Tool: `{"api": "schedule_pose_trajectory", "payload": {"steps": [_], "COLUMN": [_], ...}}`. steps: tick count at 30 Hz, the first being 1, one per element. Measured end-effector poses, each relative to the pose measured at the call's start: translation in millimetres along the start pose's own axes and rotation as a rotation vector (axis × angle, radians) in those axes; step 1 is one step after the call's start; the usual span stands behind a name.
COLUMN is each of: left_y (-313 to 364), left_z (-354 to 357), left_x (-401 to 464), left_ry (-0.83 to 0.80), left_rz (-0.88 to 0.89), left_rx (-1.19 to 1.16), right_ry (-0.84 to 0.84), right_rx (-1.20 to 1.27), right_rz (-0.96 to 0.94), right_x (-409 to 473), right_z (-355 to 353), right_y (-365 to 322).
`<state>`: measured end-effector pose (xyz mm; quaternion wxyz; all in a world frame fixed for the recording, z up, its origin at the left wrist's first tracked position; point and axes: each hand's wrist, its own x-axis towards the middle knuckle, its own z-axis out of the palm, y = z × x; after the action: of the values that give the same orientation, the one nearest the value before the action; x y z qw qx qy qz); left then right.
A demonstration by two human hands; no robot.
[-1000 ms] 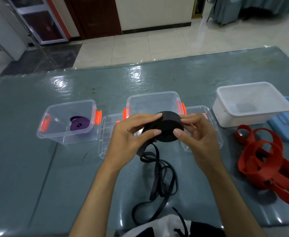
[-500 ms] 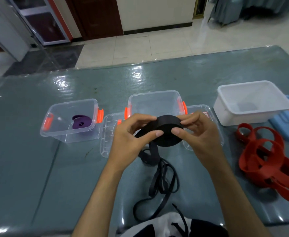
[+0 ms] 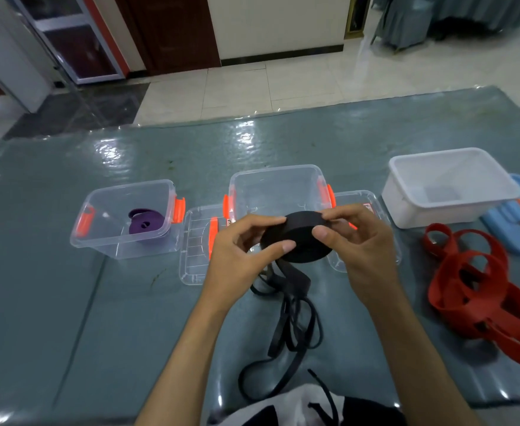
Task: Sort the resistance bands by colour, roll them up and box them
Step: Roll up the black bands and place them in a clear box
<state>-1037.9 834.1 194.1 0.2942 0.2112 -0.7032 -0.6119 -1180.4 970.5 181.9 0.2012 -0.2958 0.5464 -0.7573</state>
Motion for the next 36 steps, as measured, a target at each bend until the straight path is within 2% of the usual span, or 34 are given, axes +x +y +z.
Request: {"api": "schedule_pose_trajectory", "payload": {"steps": [4, 7, 10, 13, 16, 21, 25, 29, 33, 36], "left_y": [0, 2, 3, 3, 2, 3, -4, -12, -9, -11], "left_z": [-8, -6, -4, -11, -18, -14, -3, -11, -9, -3], "left_x": [6, 5, 2, 2, 1, -5, -12, -8, -9, -9], "left_ry": [-0.046, 0.025, 0.055, -0.024, -0.083, -0.003, 0.041, -0.041, 0.013, 0.066], "left_rz": [0.020, 0.039, 0.031, 0.047, 0.021, -0.008, -0.023, -0.002, 0.014, 0.032], "left_rx": [0.050, 0.022, 0.005, 0.034, -0.007, 0.015, -0.076, 0.018, -0.006, -0.029], "right_ry": [-0.037, -0.125, -0.145, -0.105, -0.145, -0.228, -0.192, -0.164, -0.184, -0.194], "right_rx": [-0.067, -0.094, -0.153, -0.106, -0.034, -0.022, -0.051, -0.026, -0.025, -0.064], "right_rz": [-0.026, 0.040, -0.002, -0.038, -0.027, 0.092, 0.021, 0.023, 0.101, 0.081], "right_x": [-2, -1, 2, 4, 0, 1, 1, -4, -3, 1], "right_z": [1, -2, -3, -2, 0, -6, -10, -7, -9, -10], "right_y": [6, 7, 3, 1, 4, 2, -2, 6, 5, -1]}}
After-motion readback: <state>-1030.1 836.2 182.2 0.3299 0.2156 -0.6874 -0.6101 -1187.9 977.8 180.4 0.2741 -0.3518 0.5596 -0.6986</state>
